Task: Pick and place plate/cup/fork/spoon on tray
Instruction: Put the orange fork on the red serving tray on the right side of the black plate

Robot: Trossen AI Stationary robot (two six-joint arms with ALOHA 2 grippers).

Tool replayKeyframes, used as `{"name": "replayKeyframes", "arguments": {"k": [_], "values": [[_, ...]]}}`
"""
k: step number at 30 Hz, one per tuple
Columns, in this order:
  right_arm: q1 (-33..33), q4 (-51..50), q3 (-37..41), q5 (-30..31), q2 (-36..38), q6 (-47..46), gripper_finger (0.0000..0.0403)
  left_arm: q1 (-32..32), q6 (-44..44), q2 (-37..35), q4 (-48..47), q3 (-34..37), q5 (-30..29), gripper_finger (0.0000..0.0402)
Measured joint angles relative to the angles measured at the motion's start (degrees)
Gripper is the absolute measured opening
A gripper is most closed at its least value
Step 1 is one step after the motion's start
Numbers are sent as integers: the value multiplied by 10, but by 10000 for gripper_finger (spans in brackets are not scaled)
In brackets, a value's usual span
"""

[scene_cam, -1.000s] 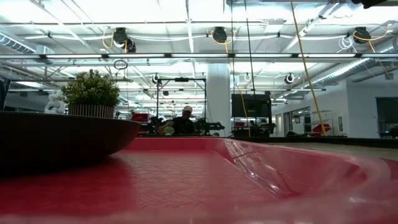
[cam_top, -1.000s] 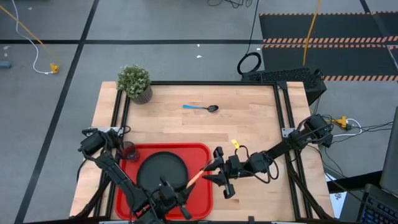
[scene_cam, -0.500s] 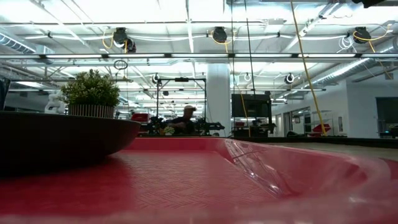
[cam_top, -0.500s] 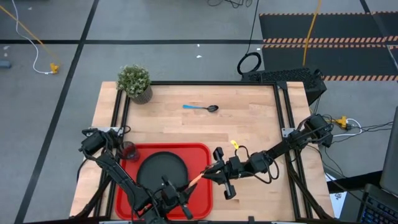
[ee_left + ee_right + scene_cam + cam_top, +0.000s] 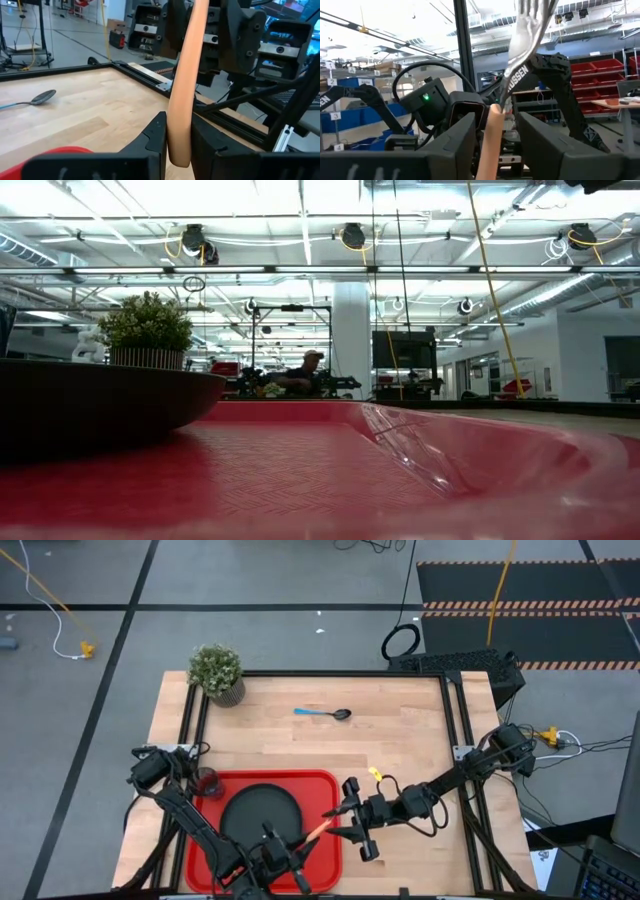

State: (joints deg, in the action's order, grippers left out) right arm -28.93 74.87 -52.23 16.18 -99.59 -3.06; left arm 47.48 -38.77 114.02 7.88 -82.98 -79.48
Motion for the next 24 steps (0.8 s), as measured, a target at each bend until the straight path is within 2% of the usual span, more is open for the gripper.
{"name": "replayKeyframes", "arguments": {"k": [6, 13, 16, 19, 24], "values": [[0, 15, 0, -10, 0, 14, 111, -1, 7, 0, 2, 0, 1, 51], [1, 16, 0, -16, 0, 3, 17, -10, 17, 0, 0, 0, 22, 55], [1, 14, 0, -16, 0, -15, 18, -9, 41, 0, 4, 0, 37, 66], [1, 14, 0, -15, 0, -28, 18, -9, 88, 0, 15, 0, 61, 104], [1, -44, 0, 1, 17, -59, 14, 15, 133, -35, 12, 0, 64, 209]]}}
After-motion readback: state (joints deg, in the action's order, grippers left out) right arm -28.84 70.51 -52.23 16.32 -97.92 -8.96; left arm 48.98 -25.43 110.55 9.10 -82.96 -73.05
